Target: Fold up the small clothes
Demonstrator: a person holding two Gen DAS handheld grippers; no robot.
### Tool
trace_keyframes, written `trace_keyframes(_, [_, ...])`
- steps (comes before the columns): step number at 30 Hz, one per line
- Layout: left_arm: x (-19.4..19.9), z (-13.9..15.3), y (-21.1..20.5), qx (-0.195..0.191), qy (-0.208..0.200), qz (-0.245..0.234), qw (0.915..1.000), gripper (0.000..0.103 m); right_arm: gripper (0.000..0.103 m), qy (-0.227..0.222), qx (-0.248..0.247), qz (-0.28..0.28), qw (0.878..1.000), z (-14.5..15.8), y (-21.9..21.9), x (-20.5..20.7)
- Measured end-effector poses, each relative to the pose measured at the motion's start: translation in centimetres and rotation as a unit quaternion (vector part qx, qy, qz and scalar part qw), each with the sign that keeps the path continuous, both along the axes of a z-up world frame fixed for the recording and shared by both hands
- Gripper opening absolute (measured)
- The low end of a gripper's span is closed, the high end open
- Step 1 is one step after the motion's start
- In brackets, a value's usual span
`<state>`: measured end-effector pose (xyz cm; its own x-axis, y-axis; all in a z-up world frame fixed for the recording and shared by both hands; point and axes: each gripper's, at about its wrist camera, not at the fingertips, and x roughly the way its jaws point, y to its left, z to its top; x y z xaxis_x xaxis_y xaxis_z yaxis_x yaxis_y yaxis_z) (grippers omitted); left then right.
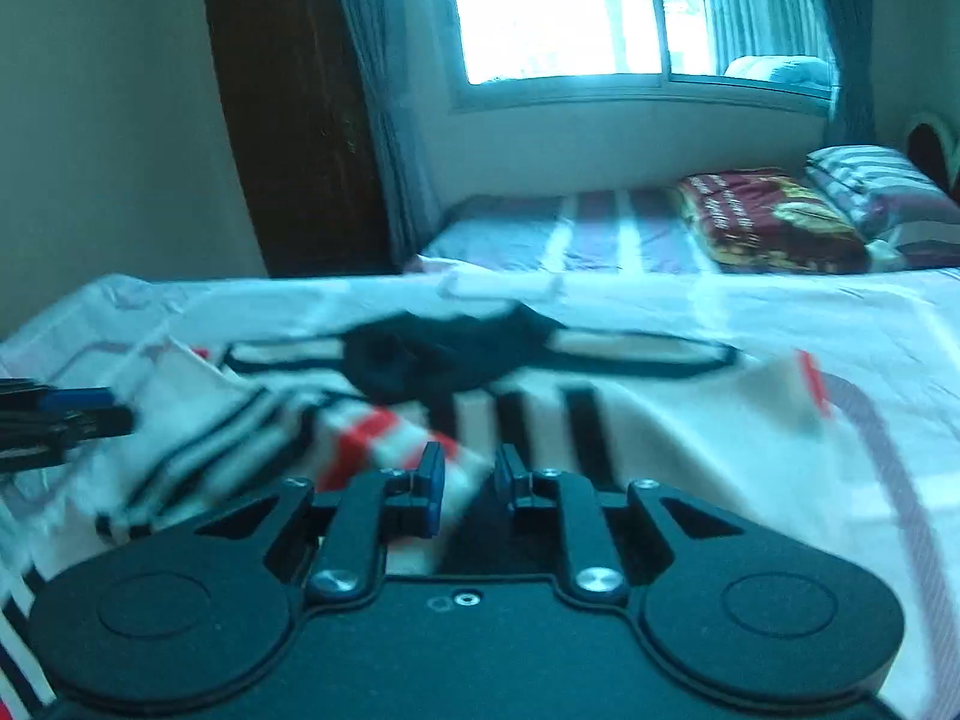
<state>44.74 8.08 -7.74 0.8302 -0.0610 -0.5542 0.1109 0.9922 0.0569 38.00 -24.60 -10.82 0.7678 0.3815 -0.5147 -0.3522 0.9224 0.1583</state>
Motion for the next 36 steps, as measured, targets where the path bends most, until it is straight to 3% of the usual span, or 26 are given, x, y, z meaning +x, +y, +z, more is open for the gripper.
trace_keyframes(4, [4.4, -2.8, 0.9, 0.015, 0.040, 0.027, 0.9987, 0.040, 0.016, 0.027, -0.039, 0.018, 0.999, -2.1, 3.8, 2.9])
trace_keyframes(5, [4.9, -3.4, 1.5, 0.005, 0.049, 0.028, 0.9984, 0.055, 0.017, 0.027, -0.043, 0.015, 0.999, -2.5, 4.1, 3.4])
trace_keyframes(6, [5.1, -3.2, 1.8, 0.002, 0.046, 0.037, 0.9983, 0.059, 0.017, 0.026, -0.041, 0.012, 0.999, -2.4, 4.2, 3.6])
trace_keyframes(9, [4.6, -1.6, 1.7, 0.016, 0.007, 0.040, 0.9991, 0.060, 0.021, 0.017, -0.016, 0.009, 1.000, -1.0, 4.2, 4.0])
trace_keyframes(11, [5.6, -2.4, 1.7, 0.023, 0.030, 0.047, 0.9982, 0.061, 0.023, 0.023, -0.024, 0.010, 0.999, -1.5, 4.9, 4.8])
trace_keyframes(12, [6.1, -3.2, 2.0, 0.021, 0.043, 0.052, 0.9975, 0.064, 0.023, 0.029, -0.039, 0.013, 0.999, -2.1, 5.5, 5.2])
trace_keyframes(13, [6.2, -3.6, 2.4, 0.013, 0.037, 0.066, 0.9970, 0.079, 0.024, 0.013, -0.057, 0.014, 0.998, -2.5, 6.1, 5.2])
trace_keyframes(15, [6.1, -3.1, 3.1, -0.004, 0.045, 0.080, 0.9958, 0.080, 0.025, 0.001, -0.081, 0.017, 0.997, -2.2, 6.6, 4.5])
trace_keyframes(19, [3.6, -1.4, 2.3, -0.007, 0.007, 0.063, 0.9979, 0.080, 0.024, -0.027, -0.045, 0.024, 0.998, -1.1, 5.7, 3.3])
trace_keyframes(21, [2.1, -1.0, 1.5, -0.027, 0.004, 0.061, 0.9978, 0.080, 0.024, -0.018, -0.078, 0.023, 0.997, -1.6, 6.6, 3.6])
trace_keyframes(22, [1.3, -1.2, 0.9, -0.026, 0.005, 0.058, 0.9980, 0.080, 0.025, -0.001, -0.099, 0.022, 0.995, -2.2, 7.1, 4.1])
trace_keyframes(25, [0.5, -3.6, -0.8, 0.000, 0.048, 0.062, 0.9969, 0.080, 0.026, -0.012, -0.117, 0.021, 0.993, -2.4, 7.6, 3.7])
trace_keyframes(27, [-1.0, -3.4, -1.3, -0.004, 0.029, 0.068, 0.9973, 0.080, 0.025, -0.026, -0.095, 0.018, 0.995, -1.4, 6.7, 2.4])
trace_keyframes(30, [-2.8, -1.9, -2.2, -0.038, 0.001, 0.053, 0.9979, 0.080, 0.026, -0.050, -0.089, 0.017, 0.995, -0.7, 5.4, -0.1])
trace_keyframes(33, [-2.4, -2.6, -4.1, -0.015, 0.021, 0.032, 0.9991, 0.080, 0.027, -0.008, -0.116, 0.012, 0.993, -2.5, 5.2, 0.2])
trace_keyframes(34, [-1.9, -3.5, -4.3, -0.010, 0.043, 0.026, 0.9987, 0.080, 0.027, -0.009, -0.117, 0.011, 0.993, -2.8, 4.9, 0.2])
trace_keyframes(36, [-2.2, -3.8, -3.8, -0.006, 0.038, 0.021, 0.9990, 0.081, 0.028, -0.010, -0.119, 0.002, 0.993, -2.5, 3.9, -0.1])
